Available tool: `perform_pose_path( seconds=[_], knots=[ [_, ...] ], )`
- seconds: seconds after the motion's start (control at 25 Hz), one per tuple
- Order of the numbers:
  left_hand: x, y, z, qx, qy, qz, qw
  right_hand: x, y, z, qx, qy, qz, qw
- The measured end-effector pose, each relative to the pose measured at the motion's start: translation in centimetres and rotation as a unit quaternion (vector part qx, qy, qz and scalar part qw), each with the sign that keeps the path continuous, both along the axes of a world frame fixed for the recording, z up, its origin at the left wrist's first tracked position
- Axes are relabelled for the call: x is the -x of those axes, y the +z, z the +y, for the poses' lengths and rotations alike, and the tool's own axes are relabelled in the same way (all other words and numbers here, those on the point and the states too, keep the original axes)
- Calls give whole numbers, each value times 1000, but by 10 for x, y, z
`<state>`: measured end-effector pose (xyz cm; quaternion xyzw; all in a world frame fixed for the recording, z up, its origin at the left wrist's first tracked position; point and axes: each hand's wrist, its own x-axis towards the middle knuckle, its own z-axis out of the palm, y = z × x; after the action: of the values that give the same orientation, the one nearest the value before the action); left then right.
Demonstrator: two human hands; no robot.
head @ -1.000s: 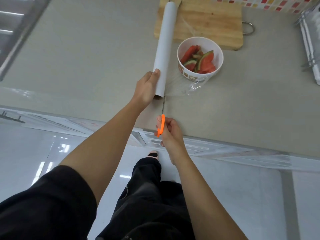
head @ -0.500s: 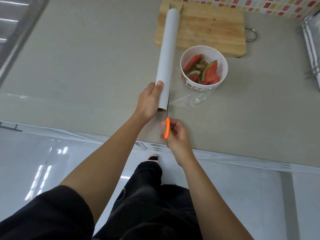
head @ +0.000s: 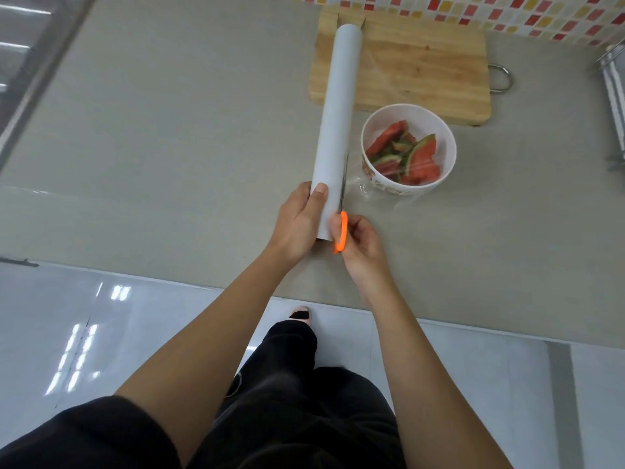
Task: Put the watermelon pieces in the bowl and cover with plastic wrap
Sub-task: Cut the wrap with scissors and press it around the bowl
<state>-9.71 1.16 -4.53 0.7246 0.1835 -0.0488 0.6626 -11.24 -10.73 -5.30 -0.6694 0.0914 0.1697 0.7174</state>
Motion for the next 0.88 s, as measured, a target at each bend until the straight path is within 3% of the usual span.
perform_pose_path(
  seconds=[0.36, 0.52, 0.68, 0.88],
  knots=[
    [3, -15, 10, -21, -89, -23, 996, -43, -9, 5, -14, 8, -7, 1000],
    [-10, -8, 18, 53, -116, -86, 988, -44, -14, 3, -15, -9, 0, 1000],
    [-61, 2, 27, 114, -14, 30, 993, -46, -12, 2, -5, -7, -6, 1000],
    [-99, 15, 32, 102, -40, 73, 991, -51, -9, 6, 2, -8, -7, 1000]
  ],
)
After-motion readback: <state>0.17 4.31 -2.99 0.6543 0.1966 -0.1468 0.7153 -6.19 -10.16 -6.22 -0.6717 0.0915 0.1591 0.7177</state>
